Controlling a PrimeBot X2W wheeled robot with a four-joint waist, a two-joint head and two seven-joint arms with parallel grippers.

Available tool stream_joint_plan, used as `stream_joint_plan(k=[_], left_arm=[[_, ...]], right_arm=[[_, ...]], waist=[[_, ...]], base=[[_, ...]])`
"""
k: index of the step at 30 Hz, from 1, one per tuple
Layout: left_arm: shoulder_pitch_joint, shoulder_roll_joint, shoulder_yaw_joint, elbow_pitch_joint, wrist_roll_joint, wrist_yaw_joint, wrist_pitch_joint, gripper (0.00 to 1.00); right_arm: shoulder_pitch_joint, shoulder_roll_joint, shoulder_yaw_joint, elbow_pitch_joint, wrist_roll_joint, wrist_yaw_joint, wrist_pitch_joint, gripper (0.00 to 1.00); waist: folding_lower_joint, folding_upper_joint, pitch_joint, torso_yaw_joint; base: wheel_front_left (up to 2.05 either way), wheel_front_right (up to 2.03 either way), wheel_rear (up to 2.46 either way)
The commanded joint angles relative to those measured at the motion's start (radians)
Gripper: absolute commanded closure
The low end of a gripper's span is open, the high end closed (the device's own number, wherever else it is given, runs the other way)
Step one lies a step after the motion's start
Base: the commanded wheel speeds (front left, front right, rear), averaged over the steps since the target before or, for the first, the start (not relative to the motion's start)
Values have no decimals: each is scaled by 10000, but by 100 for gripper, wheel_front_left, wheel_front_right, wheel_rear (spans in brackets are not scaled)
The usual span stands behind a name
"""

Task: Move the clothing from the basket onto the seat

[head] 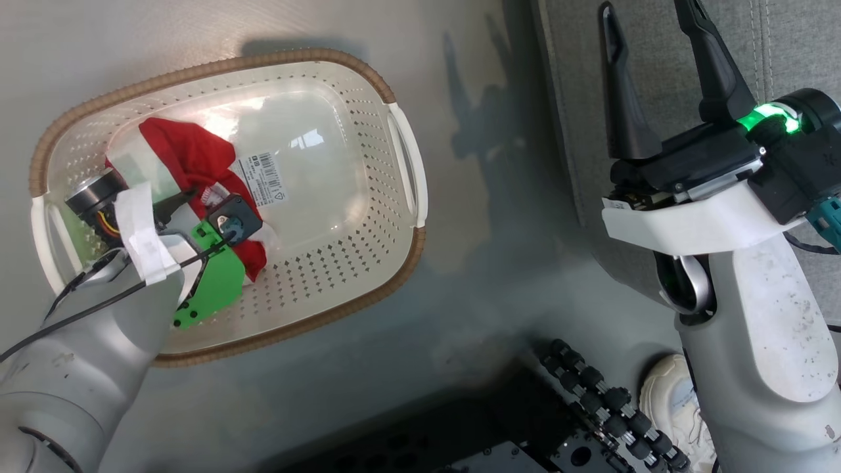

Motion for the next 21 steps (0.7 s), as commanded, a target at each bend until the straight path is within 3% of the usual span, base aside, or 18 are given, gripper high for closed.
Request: stream_joint_plan(k=[1,9,21], left_arm=[[-233,87,-243,19,-112,2,142,0],[-324,204,-934,-36,-707,4,1402,0],[-457,290,-1077,-562,-591,4,2497,0]], right_arm=[[-77,-17,-14,-70,76,-10,-24,0],[-87,-17,-109,-205,162,-10,-24,0],[-108,-17,-171,-457,8,-10,-24,0]], waist=[[-1,0,253,-128],[-1,0,571,-191],[-1,0,1039,-229]], base=[[0,0,0],[0,0,0],[0,0,0]])
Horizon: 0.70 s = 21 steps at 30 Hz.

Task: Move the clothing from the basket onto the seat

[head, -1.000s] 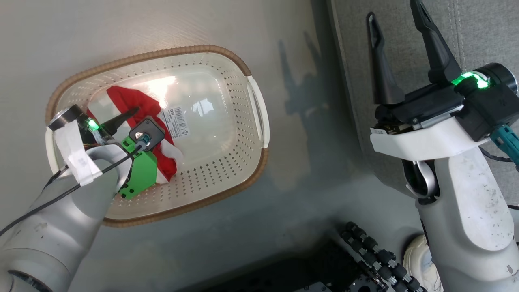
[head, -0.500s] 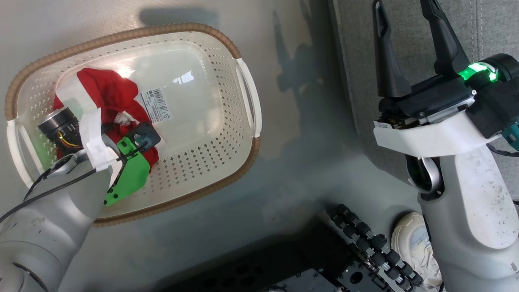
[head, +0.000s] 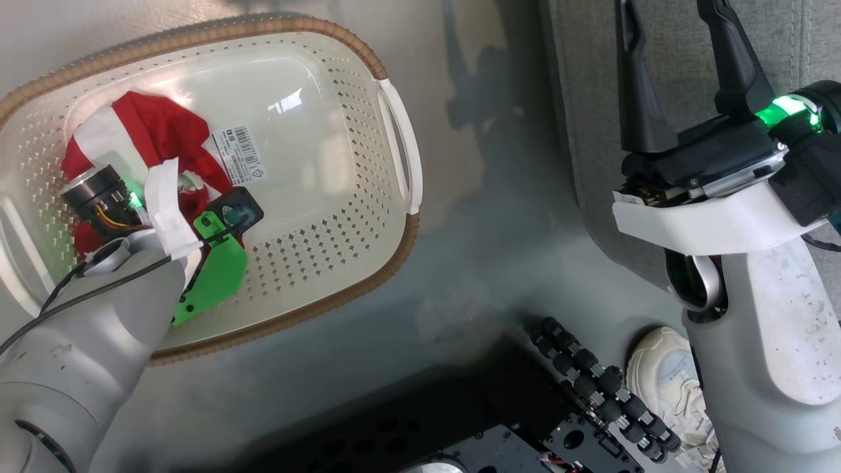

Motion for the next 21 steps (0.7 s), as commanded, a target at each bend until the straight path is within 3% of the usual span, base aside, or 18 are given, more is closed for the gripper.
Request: stream_joint_plan(k=[1,2,3,9,21], left_arm=[[-140,47,-11,-26,72,6,143,22],[-111,28,-10,-46,125,6,240,82],[-87,19,-11,-116,212,6,268,100],[26,-134,-9,-251,296,6,503,100],[379,-764,-6,-733,107,5,-704,100]], right_arm=[[-90,-17,-43,-51,-54,-10,-24,0],[-102,-17,-48,-56,-70,-10,-24,0],[-127,-15,-47,-56,-94,-10,-24,0],[-234,-17,-77,-72,-209,-10,-24,0],[60,-18,-198,245,-386,-10,-22,0]], waist=[[-1,0,60,25],[-1,0,73,33],[-1,0,86,44],[-1,0,40,155],[-1,0,-1271,589]], base=[[0,0,0],[0,0,0],[0,0,0],[0,0,0],[0,0,0]])
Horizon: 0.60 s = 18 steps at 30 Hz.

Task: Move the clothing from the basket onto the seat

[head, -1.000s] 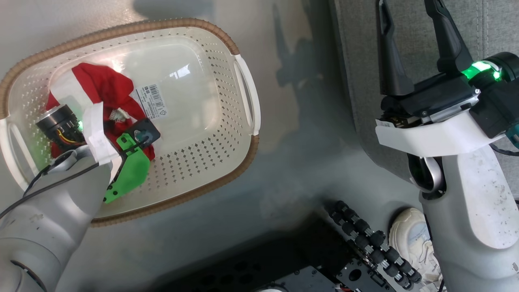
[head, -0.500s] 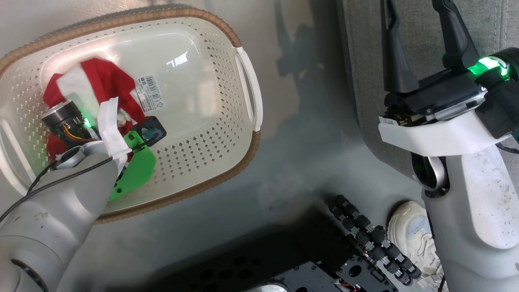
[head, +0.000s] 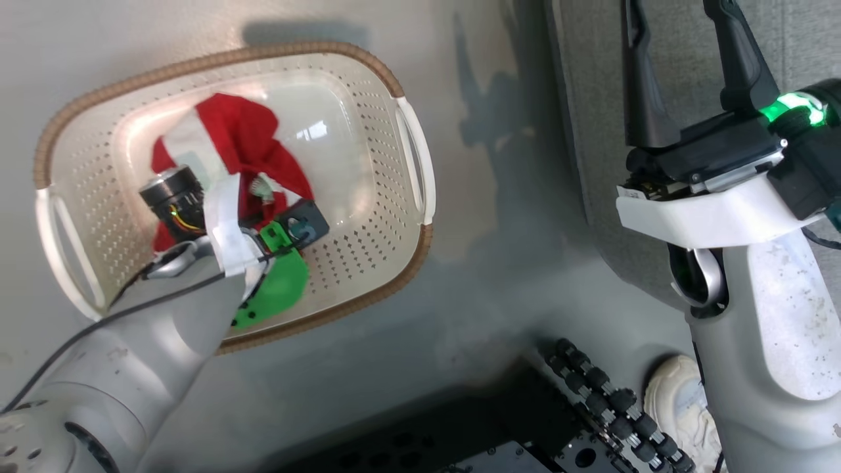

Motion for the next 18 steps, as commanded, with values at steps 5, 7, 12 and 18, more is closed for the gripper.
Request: stream_joint_plan(k=[5,7,12,18], left_arm=[[352,-305,5,-221,-288,5,-703,100],[446,-427,2,-282,-459,5,-1029,100],[702,-702,16,-330,-1288,5,-2136,100],[1037,-820,9,-297,-1978,5,-3176,100]], right_arm=[[420,-21,-102,239,-243,-10,-24,0],[558,-21,-152,355,-315,-10,-24,0],[973,-25,-299,698,-507,-10,-24,0],[1478,-26,-455,1064,-734,-10,-24,0]], waist=[[0,0,-1336,496],[0,0,-1726,644],[0,0,-2770,1040],[0,0,-3914,1474]], base=[[0,0,0],[0,0,0],[0,0,0],[0,0,0]])
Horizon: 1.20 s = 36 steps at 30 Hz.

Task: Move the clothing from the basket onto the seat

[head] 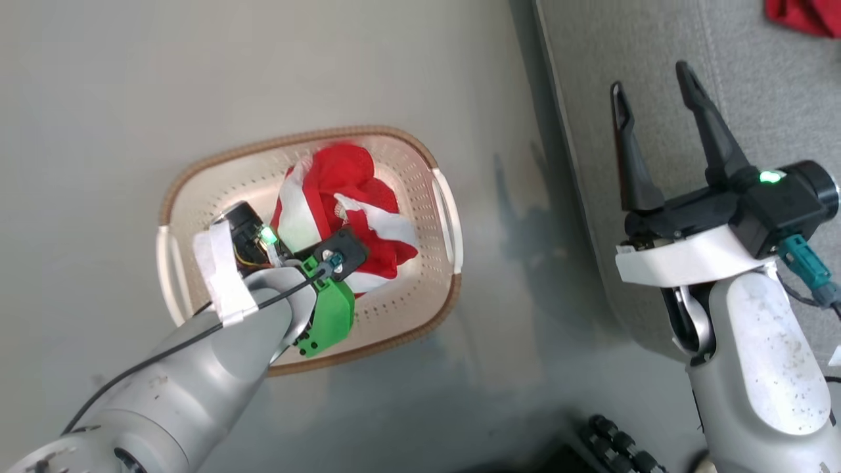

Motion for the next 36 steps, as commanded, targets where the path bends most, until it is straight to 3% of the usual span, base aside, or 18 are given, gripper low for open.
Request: stream_joint_plan(k=[1,7,11,25,36], left_arm=[[259,-41,0,-28,-175,5,-185,100],[458,-79,123,-456,-755,5,-470,100],[538,106,747,-1397,-823,12,-465,100],[1743,604,3398,-4640,-4,549,-468,100],[2435,463,4446,-6179,529,560,-469,100]], right_arm=[[268,-34,-64,98,-81,-10,-24,0],[793,-34,-218,344,-177,-10,-24,0],[1134,-34,-308,447,-204,-10,-24,0],[2125,-33,-538,681,-54,-10,-24,0],[2659,-33,-594,733,105,-10,-24,0]], waist=[[0,0,-1308,714],[0,0,-2344,1058],[0,0,-2888,1237],[0,0,-4486,1373],[0,0,-5221,1492]], base=[[0,0,0],[0,0,0],[0,0,0],[0,0,0],[0,0,0]])
